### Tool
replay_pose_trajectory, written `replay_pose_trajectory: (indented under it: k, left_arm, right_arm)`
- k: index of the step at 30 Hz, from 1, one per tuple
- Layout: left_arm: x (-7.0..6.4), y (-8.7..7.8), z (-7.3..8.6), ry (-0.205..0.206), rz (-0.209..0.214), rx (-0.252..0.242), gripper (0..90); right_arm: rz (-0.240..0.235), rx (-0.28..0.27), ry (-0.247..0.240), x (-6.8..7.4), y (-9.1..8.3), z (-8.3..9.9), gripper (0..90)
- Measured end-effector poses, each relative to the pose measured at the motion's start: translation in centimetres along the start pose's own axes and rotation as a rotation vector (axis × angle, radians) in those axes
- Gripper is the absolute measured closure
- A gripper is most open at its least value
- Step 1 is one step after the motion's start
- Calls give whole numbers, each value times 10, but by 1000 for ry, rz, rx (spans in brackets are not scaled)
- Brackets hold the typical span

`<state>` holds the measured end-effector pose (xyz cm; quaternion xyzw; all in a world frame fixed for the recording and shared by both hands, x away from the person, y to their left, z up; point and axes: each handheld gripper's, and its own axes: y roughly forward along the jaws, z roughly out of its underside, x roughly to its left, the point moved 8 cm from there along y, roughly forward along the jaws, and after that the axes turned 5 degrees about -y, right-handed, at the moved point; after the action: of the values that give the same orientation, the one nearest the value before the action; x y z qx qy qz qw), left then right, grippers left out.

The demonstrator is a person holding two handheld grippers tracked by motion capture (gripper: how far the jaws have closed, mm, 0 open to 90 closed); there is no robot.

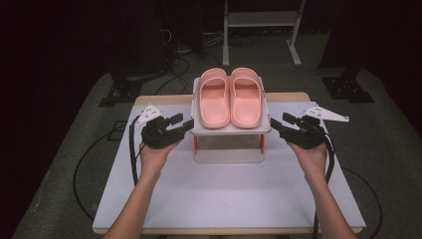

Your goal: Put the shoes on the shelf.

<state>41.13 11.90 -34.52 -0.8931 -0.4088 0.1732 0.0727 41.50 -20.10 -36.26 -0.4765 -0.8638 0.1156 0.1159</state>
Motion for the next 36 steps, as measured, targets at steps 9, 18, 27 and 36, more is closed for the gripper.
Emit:
replay_pose_trajectory:
  k: [9, 18, 27, 36]
  left_arm:
    - [0, -11, 11, -3, 0, -1, 461]
    - [1, -17, 22, -6, -4, 1, 448]
    - [6, -20, 35, -20, -9, 6, 422]
    - [9, -20, 46, -23, -17, 18, 387]
  right_arm:
    - [8, -5, 11, -4, -12, 11, 410]
    - [9, -5, 29, -8, -19, 25, 394]
    - [0, 5, 46, -11, -22, 38, 376]
    - [-11, 13, 41, -13, -23, 50, 342]
